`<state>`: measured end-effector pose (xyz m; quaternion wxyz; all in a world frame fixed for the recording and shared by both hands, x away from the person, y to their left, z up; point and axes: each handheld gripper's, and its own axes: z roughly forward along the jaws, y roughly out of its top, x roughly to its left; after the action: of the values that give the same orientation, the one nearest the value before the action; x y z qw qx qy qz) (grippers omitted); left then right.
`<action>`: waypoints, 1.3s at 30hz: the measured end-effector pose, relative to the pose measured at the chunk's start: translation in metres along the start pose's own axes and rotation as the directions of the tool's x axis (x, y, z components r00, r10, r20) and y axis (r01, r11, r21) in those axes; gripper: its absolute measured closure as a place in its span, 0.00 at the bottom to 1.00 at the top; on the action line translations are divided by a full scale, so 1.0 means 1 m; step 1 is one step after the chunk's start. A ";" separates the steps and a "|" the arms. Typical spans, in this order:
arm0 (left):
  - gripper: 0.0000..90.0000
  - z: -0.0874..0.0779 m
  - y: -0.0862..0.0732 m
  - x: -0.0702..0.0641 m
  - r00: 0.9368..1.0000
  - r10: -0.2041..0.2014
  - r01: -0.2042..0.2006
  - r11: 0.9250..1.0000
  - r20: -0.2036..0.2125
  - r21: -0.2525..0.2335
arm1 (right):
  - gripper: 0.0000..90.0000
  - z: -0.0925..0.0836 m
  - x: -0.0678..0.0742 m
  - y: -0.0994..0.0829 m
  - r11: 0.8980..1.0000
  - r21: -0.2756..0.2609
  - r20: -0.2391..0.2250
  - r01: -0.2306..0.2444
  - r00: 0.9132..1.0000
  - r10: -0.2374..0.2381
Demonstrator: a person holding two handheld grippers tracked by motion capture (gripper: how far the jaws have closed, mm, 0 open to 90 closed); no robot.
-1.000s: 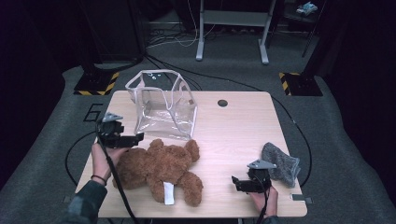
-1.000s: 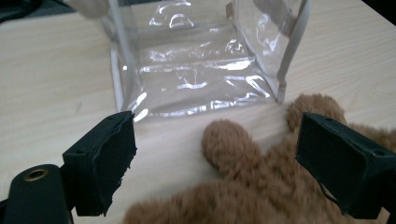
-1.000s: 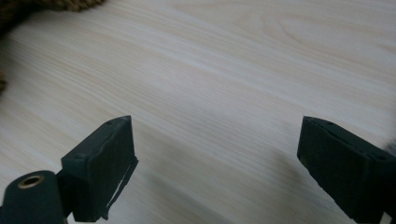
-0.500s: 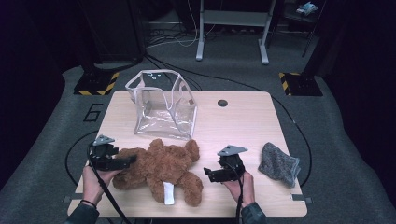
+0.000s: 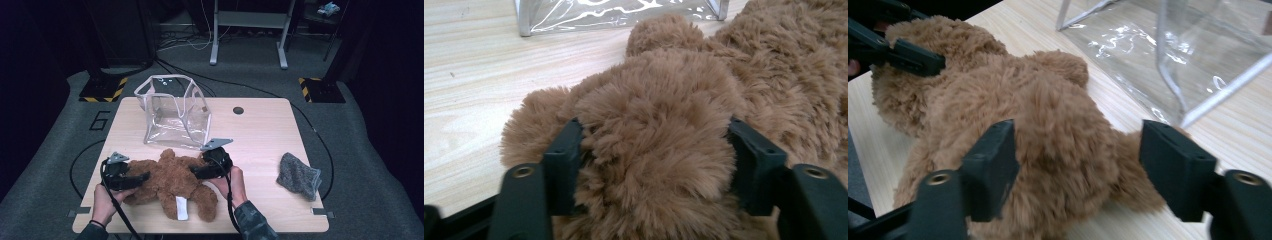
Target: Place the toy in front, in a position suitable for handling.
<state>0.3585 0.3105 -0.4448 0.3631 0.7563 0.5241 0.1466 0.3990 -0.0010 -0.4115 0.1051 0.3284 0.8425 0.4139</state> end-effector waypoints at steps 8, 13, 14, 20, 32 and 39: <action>0.59 0.001 -0.006 -0.007 0.999 0.051 -0.051 0.998 0.003 -0.037 | 0.79 0.019 0.004 -0.008 0.998 0.051 -0.010 0.027 1.000 -0.027; 0.67 -0.003 -0.010 -0.006 0.999 0.030 -0.027 0.996 0.033 -0.089 | 0.90 0.018 0.007 -0.014 0.999 0.024 0.006 0.022 1.000 -0.023; 0.68 -0.004 -0.010 -0.007 0.999 0.029 -0.026 0.995 0.033 -0.094 | 0.91 0.016 0.008 -0.014 1.000 0.013 0.015 0.028 0.999 -0.028; 0.72 -0.009 -0.004 -0.009 0.997 0.020 -0.013 0.995 0.069 -0.103 | 0.93 0.002 0.010 -0.013 0.999 -0.027 0.028 0.025 0.999 -0.024; 0.72 0.003 0.011 -0.029 0.981 -0.019 0.041 0.993 0.193 -0.114 | 0.93 -0.037 -0.001 -0.015 0.996 -0.085 0.095 0.026 0.995 -0.018; 0.72 0.013 0.027 -0.051 0.975 0.019 0.008 0.993 0.220 -0.120 | 0.93 -0.064 -0.013 -0.025 0.995 -0.094 0.146 0.013 0.989 0.001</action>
<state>0.3639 0.2542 -0.4262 0.4636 0.7461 0.4686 0.0940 0.3687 -0.0611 -0.3908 0.1829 0.3499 0.8130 0.4280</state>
